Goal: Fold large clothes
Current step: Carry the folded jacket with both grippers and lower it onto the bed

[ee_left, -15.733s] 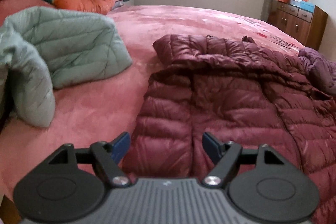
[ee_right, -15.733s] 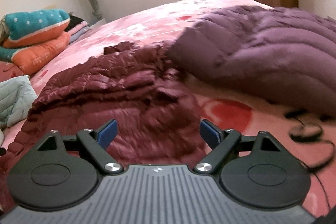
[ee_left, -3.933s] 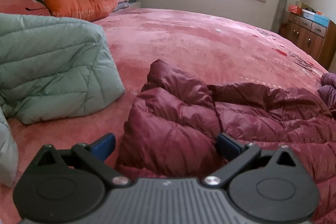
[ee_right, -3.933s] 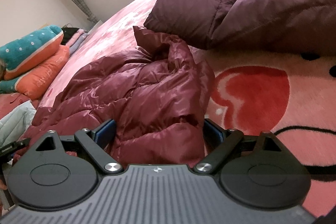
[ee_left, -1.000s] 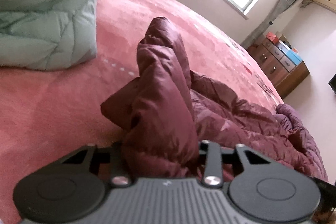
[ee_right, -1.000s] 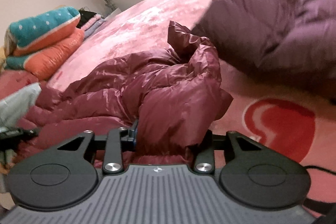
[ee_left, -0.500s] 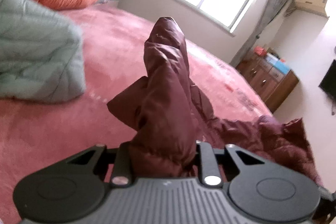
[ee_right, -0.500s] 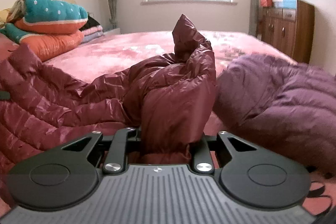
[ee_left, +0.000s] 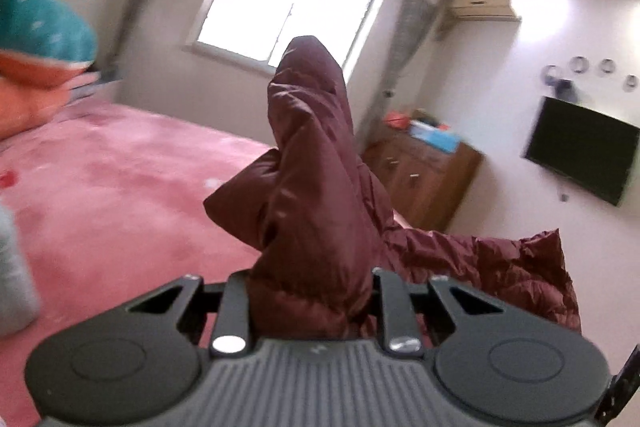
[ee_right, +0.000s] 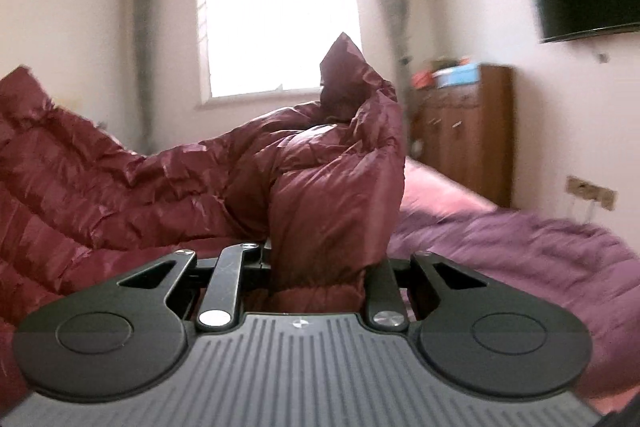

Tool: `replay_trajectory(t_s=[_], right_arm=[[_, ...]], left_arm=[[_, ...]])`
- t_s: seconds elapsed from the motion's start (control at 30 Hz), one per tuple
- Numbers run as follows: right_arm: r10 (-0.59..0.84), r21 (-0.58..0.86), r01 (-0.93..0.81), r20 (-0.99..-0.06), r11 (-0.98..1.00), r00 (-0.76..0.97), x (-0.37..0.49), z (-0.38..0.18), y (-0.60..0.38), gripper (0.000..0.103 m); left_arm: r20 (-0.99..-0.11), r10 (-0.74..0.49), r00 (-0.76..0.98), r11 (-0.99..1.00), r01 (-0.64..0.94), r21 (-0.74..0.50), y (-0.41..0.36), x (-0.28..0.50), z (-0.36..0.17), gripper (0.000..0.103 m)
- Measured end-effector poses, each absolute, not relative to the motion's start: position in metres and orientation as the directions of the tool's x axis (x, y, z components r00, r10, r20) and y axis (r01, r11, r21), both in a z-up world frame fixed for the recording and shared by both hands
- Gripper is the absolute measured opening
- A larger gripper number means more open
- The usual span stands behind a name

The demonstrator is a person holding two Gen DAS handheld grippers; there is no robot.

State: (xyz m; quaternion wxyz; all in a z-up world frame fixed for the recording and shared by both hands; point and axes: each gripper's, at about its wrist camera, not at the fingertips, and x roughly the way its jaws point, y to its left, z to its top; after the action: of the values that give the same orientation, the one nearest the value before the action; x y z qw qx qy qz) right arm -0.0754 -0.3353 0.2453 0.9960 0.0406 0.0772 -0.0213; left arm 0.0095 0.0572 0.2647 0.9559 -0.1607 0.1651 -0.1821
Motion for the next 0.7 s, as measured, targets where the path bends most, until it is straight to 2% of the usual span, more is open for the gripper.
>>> replay_trajectory(t_s=[0.17, 0.37, 0.6, 0.7], right_arm=[[-0.167, 0.145, 0.177, -0.081, 0.973, 0.983, -0.081, 0.267, -0.411, 0.023], [-0.318, 0.218, 0.325, -0.066, 0.920, 0.946, -0.067, 0.275, -0.505, 0.023], [-0.456, 0.281, 0.480, -0.150, 0.831, 0.877, -0.032, 0.257, -0.611, 0.024], [-0.482, 0.287, 0.528, -0.217, 0.800, 0.849, -0.015, 0.239, -0.642, 0.024]], left_arm=[[-0.213, -0.493, 0.843, 0.846, 0.408, -0.343, -0.011, 0.056, 0.288, 0.021], [-0.188, -0.589, 0.786, 0.795, 0.522, -0.311, -0.111, 0.117, 0.294, 0.022], [-0.262, -0.653, 0.711, 0.754, 0.578, -0.312, -0.216, 0.189, 0.251, 0.022], [-0.329, -0.643, 0.692, 0.766, 0.568, -0.300, -0.247, 0.213, 0.219, 0.023]])
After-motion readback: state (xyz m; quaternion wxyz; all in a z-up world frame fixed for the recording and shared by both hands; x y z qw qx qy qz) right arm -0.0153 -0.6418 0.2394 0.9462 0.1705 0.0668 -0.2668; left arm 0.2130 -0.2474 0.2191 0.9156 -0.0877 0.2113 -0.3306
